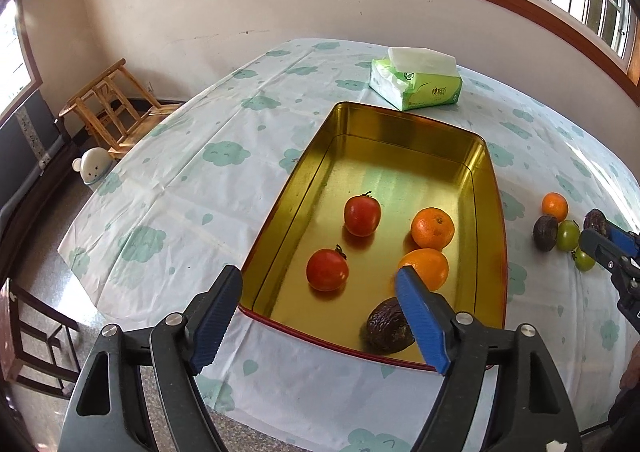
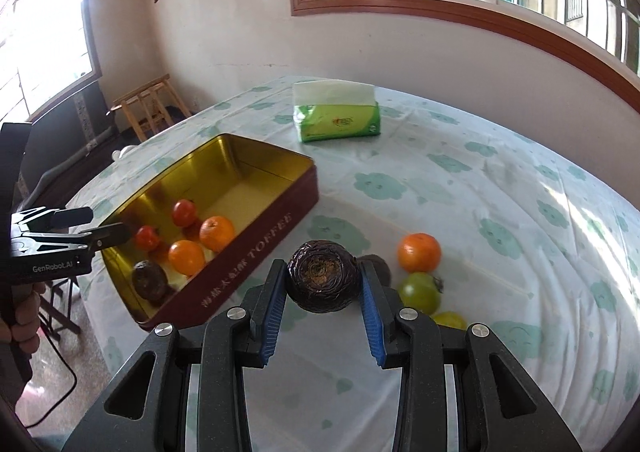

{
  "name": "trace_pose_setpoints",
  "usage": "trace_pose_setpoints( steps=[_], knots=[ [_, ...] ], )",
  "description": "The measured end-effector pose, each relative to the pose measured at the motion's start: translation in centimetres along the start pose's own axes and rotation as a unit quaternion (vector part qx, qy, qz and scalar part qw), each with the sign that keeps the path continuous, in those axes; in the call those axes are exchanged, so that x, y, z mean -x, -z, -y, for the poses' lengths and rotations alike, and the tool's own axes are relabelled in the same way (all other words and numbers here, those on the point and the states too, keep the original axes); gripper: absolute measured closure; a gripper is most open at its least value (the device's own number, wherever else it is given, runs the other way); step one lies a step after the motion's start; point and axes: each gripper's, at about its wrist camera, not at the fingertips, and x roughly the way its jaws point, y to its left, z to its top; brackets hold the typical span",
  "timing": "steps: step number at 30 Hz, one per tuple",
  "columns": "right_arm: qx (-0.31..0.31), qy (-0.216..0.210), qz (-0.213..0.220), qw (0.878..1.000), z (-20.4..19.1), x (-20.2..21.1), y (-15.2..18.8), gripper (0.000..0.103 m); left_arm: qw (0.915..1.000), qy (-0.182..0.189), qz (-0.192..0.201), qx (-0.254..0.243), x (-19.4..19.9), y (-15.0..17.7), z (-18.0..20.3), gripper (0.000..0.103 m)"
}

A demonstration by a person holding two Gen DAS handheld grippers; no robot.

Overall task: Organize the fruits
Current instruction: 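Carry the held dark brown fruit over the gold tray with the right gripper, then lower the dark brown fruit into the tray and open the right gripper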

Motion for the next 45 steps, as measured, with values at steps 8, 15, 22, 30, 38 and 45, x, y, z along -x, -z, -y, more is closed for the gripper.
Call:
trace_pose_setpoints(
  steps=[8, 15, 22, 30, 38, 45],
  knots=[
    [0.042, -0.046, -0.004, 0.998, -5.1, -1.5, -1.1, 0.066, 0.9985, -0.008, 0.001, 0.054, 0.5, 0.4, -4.0, 0.025],
    [0.071, -0.066, -0.02, 0.995, -8.1, -3.3, -1.0, 0.066, 0.9963, -0.023, -0.002, 0.083, 0.5, 0.8, -6.6, 0.025],
    [0.077, -0.08, -0.043, 0.993, -9.3, -5.1, -0.2, 0.066, 0.9955, -0.029, -0.007, 0.09, 0.2, 1.3, -7.4, 0.025],
    [0.085, -0.087, -0.057, 0.991, -9.9, -5.8, 0.3, 0.066, 0.9951, -0.028, -0.01, 0.094, 0.2, 1.5, -7.8, 0.025],
    [0.089, -0.087, -0.058, 0.991, -10.3, -5.9, 0.4, 0.066, 0.9949, -0.028, -0.012, 0.096, 0.3, 1.9, -7.9, 0.025],
    [0.088, -0.088, -0.058, 0.991, -10.5, -5.9, 0.5, 0.065, 0.9952, -0.026, -0.012, 0.094, 0.6, 2.2, -7.7, 0.025]
  ],
)
